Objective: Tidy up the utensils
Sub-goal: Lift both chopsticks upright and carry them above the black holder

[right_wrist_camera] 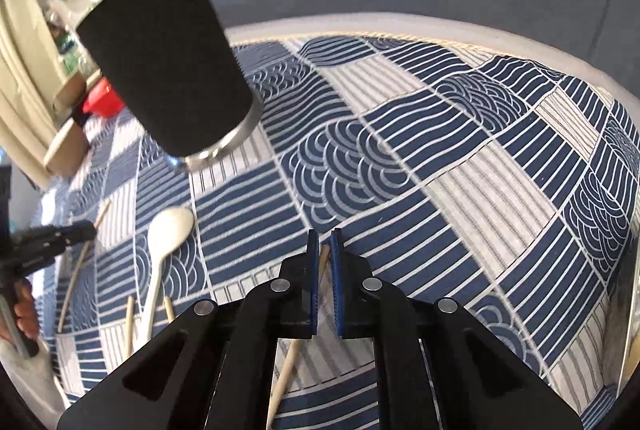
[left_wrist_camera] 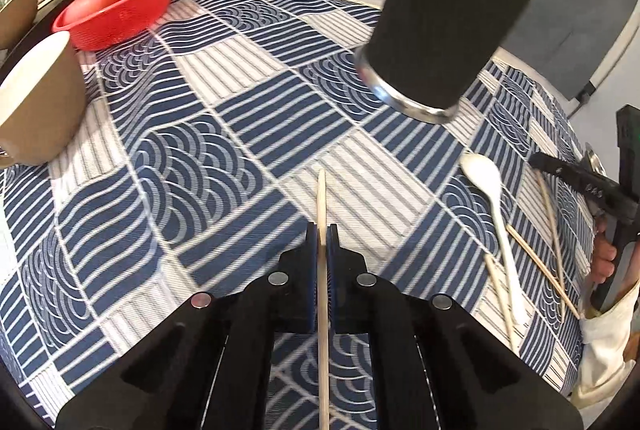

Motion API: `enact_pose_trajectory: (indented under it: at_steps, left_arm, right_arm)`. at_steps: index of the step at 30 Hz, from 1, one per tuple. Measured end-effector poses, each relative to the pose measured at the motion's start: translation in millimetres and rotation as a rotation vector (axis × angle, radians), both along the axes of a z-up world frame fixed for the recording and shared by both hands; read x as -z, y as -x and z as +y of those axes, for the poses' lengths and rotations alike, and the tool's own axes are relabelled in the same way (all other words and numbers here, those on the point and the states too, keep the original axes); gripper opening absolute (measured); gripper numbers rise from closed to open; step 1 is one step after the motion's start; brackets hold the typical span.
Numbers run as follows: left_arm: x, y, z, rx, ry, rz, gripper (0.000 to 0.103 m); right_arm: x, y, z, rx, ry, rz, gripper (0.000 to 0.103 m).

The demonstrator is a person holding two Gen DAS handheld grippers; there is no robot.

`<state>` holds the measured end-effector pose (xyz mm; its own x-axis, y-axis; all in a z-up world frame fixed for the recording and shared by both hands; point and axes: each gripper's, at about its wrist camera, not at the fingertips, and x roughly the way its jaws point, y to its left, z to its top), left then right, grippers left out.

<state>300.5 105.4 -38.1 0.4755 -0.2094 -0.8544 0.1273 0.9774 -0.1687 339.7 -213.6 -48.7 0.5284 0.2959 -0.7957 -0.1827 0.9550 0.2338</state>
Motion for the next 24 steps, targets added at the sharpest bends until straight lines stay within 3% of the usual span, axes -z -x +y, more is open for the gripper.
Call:
enact_pose_trajectory:
  at_steps: [5,17,24]
  left_arm:
    - [-7,-1,18,-0.029,-0.009,-0.012,0.005]
    - [-44,11,35,-0.053,0.007,-0.103,0.005]
    - [-69,6,32,-0.013,0.072,-0.187,0.005]
  right_arm:
    - [-13,-14,-19,-0.01,-0.097,-0.02,0.005]
    - [-64,-16,-24,-0.026,-0.116,-0.112,0.004]
    - [-105,-6,-16,-0.041,-0.124,-0.206,0.004]
